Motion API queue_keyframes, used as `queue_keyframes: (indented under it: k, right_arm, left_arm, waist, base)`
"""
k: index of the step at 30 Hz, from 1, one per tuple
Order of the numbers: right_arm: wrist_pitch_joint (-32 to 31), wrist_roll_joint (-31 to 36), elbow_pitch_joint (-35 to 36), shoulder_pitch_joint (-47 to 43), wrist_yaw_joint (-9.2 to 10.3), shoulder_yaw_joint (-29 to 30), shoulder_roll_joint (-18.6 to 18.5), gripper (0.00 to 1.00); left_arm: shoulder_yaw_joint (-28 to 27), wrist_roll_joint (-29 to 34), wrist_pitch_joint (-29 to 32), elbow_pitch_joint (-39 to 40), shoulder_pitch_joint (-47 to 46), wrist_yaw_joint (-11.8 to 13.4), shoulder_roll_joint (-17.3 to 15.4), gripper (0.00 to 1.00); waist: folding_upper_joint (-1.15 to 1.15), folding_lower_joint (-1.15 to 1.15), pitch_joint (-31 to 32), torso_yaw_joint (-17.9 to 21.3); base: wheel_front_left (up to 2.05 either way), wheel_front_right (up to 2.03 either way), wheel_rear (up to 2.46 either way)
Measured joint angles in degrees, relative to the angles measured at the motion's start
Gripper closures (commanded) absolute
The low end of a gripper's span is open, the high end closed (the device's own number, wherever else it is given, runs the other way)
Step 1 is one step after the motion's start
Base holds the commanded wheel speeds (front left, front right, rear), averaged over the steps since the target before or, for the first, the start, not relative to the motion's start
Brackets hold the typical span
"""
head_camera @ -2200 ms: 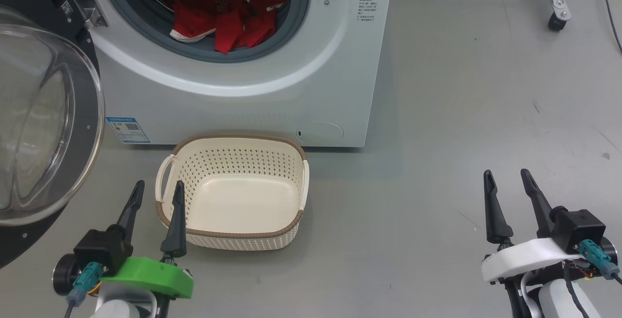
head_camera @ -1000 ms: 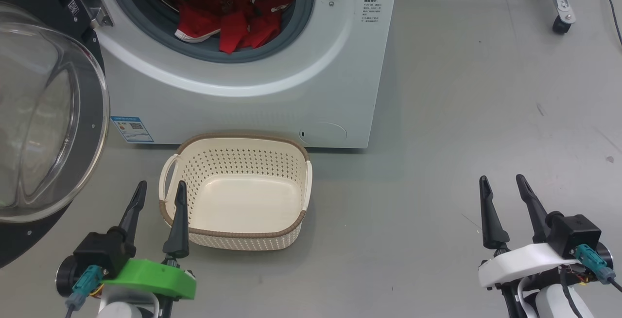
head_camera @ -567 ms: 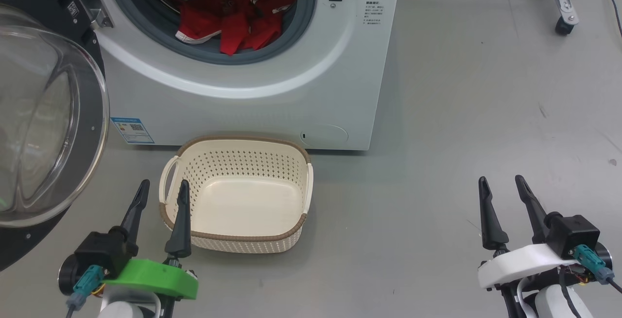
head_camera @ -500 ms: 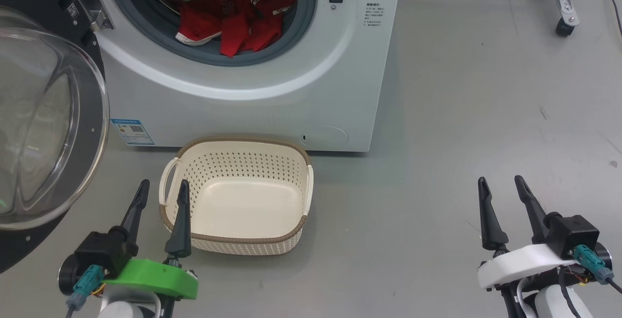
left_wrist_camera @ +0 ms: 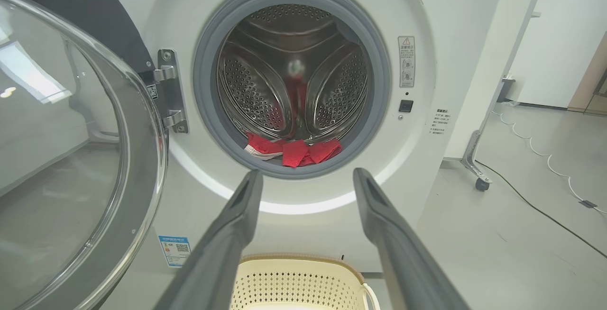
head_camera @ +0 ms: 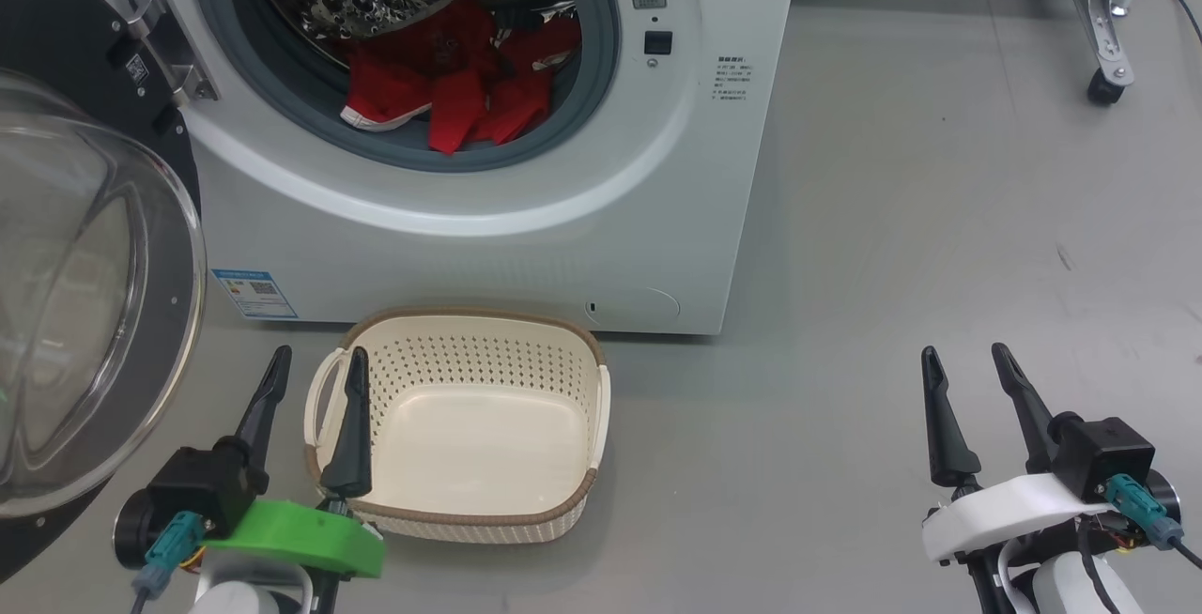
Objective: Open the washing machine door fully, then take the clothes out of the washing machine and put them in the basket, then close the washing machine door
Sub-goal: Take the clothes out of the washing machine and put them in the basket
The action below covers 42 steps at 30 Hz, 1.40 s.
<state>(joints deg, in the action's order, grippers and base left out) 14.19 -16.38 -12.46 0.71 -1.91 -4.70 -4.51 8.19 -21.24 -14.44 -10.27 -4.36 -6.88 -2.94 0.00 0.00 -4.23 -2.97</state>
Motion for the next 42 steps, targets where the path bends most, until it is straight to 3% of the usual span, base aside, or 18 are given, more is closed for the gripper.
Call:
queue_keyframes:
  k: [18, 42]
  right_arm:
    - [0.0, 0.4, -0.2, 0.0, -0.04, 0.0, 0.2, 0.00]
    - [0.0, 0.4, -0.2, 0.0, -0.04, 0.2, 0.8, 0.00]
  left_arm:
    - [0.0, 0.2, 0.0, 0.5, 0.2, 0.0, 0.1, 0.00]
    - [0.3, 0.2, 0.0, 0.1, 0.2, -0.3, 0.1, 0.00]
  waist:
    - [0.00, 0.00, -0.4, -0.5]
    - [0.00, 0.00, -1.1, 0.1]
  base:
    - [0.70, -0.70, 0.00]
    - [0.05, -0.05, 0.00]
